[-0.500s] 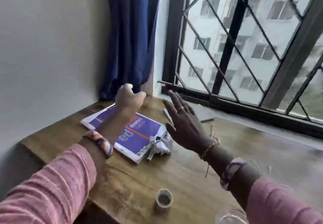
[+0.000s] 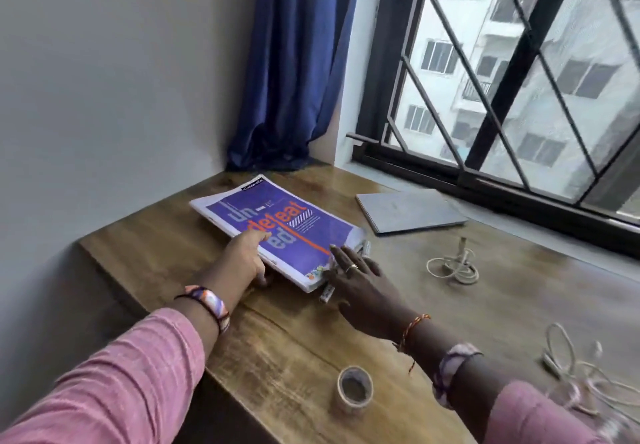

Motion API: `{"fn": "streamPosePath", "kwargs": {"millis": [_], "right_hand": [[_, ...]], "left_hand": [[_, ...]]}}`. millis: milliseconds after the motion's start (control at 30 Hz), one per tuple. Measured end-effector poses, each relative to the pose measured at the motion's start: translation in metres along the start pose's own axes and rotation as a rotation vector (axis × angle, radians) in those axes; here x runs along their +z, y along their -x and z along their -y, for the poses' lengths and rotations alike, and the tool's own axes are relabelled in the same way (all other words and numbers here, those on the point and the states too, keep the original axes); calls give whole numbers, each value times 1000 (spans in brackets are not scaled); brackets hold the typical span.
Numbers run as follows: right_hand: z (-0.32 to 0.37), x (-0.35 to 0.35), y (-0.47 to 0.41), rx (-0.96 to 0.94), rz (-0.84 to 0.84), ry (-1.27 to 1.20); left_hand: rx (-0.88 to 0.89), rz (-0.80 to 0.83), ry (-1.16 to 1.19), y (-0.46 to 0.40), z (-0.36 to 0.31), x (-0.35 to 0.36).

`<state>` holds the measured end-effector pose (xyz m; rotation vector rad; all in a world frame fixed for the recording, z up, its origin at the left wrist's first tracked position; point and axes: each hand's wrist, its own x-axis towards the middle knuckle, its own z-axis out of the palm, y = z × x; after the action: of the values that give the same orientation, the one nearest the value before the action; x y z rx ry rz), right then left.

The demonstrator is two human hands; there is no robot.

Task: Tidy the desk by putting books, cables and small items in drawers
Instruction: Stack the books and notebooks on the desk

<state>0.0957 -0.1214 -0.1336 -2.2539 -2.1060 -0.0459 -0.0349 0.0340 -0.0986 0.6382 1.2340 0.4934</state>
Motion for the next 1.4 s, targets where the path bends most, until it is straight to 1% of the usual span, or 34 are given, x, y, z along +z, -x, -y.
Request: {"fn": "streamPosePath", "kwargs": {"millis": [67, 133, 233, 333, 367, 433, 500, 567, 667, 733, 800, 933, 1067, 1100, 1167, 1200, 1267, 1300, 1333, 1367, 1400], "right_hand": [[-1, 0, 5, 18, -38, -12], [-5, 4, 11, 34, -78, 42], [-9, 11, 19, 112, -64, 137], [-9, 14, 28, 133, -56, 195], [-6, 12, 31, 137, -59, 215], [1, 9, 34, 54, -84, 234], [15, 6, 34, -67, -45, 191], [32, 7, 37, -177, -51, 213], [57, 19, 43, -271, 16, 259], [63, 22, 46, -260, 29, 249], [60, 18, 47, -212, 44, 266], [43, 5, 45, -172, 1, 310], [38, 1, 43, -26, 89, 401], [41, 1, 44, 24, 107, 392], [56, -3, 49, 78, 81, 312], [66, -4, 51, 57, 41, 265], [90, -7, 61, -23, 63, 95], [102, -5, 64, -56, 96, -6], [114, 2, 67, -77, 171, -94], [124, 12, 68, -95, 180, -101], [132, 24, 68, -102, 137, -72]], "left_hand": [[33, 43, 89, 0, 2, 8], [87, 54, 162, -4, 3, 12], [182, 57, 188, -11, -6, 5], [257, 88, 140, -18, -17, -28], [276, 95, 101, -19, -20, -42], [284, 67, -47, -18, -22, -71], [271, -14, -214, -17, -18, -97], [276, -96, -345, -18, -16, -116], [355, -228, -502, -26, -10, -138], [428, -307, -610, -26, -5, -143], [485, -340, -701, -24, 0, -146], [496, -324, -865, -8, 2, -147], [480, -248, -935, 4, 8, -153], [479, -236, -953, 6, 10, -155], [478, -241, -999, 10, 16, -157], [484, -250, -1024, 14, 18, -155], [518, -258, -1099, 18, 25, -153], [536, -273, -1147, 19, 26, -152], [549, -291, -1188, 21, 26, -151], [551, -296, -1197, 21, 26, -150], [542, -284, -1190, 21, 26, -149]]}}
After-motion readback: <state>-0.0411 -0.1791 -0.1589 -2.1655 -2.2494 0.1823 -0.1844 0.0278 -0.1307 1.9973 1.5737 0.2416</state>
